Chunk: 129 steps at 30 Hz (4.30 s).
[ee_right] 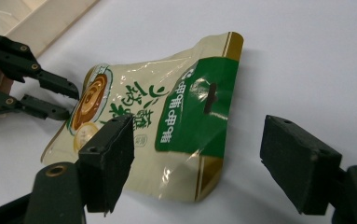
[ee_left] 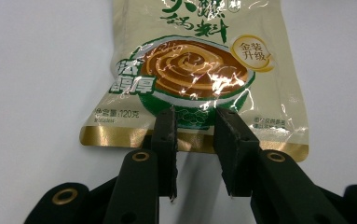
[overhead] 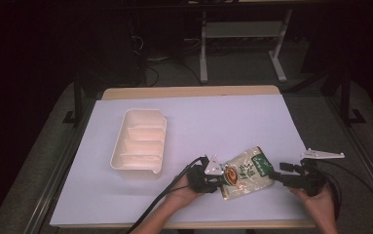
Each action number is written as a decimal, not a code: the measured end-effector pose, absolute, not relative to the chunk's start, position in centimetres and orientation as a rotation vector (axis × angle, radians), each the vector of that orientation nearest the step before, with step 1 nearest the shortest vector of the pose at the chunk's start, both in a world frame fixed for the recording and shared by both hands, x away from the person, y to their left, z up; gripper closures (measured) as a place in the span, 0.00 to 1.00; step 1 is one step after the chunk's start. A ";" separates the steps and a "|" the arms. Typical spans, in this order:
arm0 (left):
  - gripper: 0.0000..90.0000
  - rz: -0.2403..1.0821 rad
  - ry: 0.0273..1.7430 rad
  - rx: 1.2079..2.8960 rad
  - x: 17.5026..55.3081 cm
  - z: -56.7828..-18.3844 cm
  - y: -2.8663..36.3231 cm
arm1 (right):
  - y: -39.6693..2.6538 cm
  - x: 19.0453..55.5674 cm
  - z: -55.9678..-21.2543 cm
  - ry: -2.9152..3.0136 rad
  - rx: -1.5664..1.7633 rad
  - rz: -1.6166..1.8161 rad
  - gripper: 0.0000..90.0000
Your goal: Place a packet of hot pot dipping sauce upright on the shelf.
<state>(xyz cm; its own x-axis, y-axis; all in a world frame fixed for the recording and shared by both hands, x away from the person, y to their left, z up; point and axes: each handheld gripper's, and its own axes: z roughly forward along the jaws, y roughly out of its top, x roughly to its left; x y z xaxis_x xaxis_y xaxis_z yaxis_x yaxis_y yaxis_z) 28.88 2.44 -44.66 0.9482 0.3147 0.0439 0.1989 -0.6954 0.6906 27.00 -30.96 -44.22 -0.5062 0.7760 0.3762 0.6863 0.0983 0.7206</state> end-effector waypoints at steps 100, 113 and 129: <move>0.38 0.165 0.360 2.241 22.9 -44.1 10.1 | -24.4 30.2 -35.4 2.422 1.212 1.447 1.00; 0.31 0.177 0.366 2.245 21.8 -44.2 12.0 | -24.0 31.4 -33.8 2.437 1.202 1.468 1.00; 0.27 0.184 0.352 2.230 21.6 -44.3 12.6 | -21.6 33.6 -31.8 2.498 1.131 1.491 1.00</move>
<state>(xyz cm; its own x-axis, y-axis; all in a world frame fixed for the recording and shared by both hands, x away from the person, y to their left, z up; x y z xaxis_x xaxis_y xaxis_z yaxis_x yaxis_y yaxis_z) 21.62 12.63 -44.28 0.9494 0.3137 0.0119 0.1886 -0.6002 0.7773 33.62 -21.59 -31.80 -0.7371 0.5896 0.3301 0.5705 0.2813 0.7716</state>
